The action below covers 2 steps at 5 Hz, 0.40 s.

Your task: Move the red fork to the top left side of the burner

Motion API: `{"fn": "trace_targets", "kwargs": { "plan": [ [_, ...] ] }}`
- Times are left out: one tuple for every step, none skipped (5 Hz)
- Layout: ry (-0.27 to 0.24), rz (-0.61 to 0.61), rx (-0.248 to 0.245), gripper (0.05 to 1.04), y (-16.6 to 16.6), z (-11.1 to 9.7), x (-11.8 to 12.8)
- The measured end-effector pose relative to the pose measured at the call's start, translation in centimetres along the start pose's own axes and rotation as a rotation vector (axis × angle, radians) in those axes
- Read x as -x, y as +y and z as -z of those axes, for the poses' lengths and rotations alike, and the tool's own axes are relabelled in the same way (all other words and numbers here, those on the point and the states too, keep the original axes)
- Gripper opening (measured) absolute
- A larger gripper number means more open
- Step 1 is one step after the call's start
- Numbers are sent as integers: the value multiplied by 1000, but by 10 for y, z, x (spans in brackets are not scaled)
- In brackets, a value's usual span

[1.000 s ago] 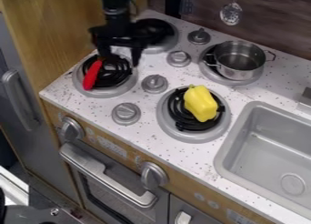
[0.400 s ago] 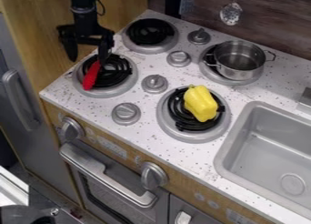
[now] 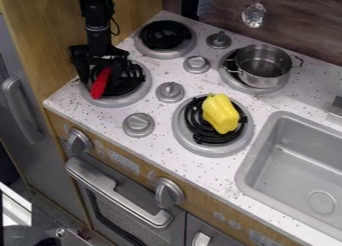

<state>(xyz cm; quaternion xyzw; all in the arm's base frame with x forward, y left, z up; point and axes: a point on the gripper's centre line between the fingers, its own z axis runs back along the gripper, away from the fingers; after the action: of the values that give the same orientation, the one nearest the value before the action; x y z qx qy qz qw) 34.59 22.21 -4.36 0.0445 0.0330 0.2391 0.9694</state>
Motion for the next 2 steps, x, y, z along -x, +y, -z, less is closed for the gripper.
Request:
{"fn": "trace_targets", "kwargs": {
  "plan": [
    [-9, -1, 3, 683, -4, 1, -2],
    [-13, 10, -10, 394, -5, 1, -3]
  ]
}}
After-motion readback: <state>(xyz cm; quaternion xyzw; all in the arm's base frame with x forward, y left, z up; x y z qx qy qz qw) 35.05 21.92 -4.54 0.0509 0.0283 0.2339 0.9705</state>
